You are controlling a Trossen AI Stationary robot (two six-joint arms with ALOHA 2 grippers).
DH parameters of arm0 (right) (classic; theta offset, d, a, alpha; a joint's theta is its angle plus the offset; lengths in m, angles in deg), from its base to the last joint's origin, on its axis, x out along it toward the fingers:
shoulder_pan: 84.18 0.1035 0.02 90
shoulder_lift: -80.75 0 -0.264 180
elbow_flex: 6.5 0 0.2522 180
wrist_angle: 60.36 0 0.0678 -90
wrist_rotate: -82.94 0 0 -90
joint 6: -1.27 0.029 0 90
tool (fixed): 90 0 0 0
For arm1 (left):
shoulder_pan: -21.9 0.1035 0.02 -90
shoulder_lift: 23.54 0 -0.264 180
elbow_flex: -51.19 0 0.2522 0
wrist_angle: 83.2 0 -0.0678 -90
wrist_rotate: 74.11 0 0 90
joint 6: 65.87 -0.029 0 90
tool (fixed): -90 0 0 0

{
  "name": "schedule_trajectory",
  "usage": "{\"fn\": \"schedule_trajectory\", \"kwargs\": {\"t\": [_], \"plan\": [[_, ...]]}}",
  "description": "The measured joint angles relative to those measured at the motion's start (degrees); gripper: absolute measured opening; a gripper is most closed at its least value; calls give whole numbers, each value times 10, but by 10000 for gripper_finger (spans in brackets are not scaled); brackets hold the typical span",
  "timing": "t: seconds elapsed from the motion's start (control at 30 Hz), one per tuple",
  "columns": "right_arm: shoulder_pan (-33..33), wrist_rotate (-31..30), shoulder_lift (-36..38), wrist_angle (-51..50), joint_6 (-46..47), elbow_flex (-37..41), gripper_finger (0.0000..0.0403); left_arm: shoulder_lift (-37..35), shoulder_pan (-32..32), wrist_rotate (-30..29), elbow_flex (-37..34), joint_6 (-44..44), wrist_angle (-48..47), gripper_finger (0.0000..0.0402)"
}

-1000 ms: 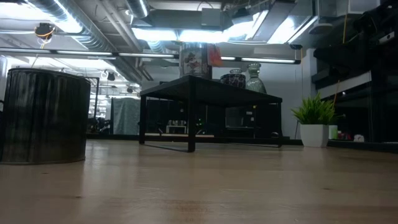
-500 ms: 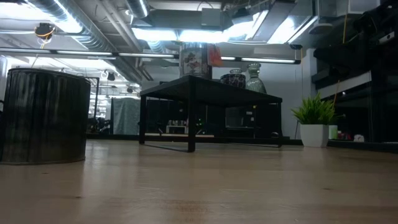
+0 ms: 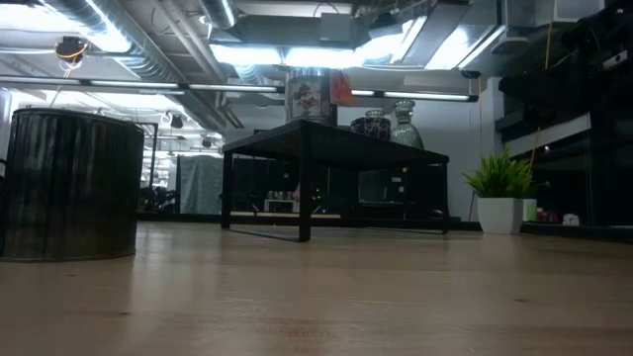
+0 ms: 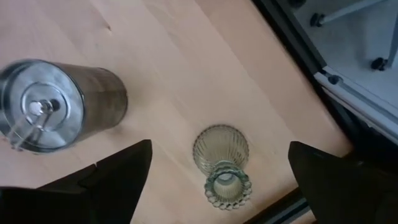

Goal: Pick & Place candle stick holders
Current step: Put the green glass candle holder on the shelf aligned with the green glass candle holders

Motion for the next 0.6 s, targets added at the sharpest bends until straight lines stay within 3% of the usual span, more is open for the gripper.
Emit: {"fn": "schedule_trajectory", "kwargs": {"t": [0.37, 0.6], "plan": [[0, 0, 0, 0, 0, 0, 0, 0, -5, 4, -45, 107, 2, 378], [0, 0, 0, 0, 0, 0, 0, 0, -11, 76, -76, 162, 10, 377]]}}
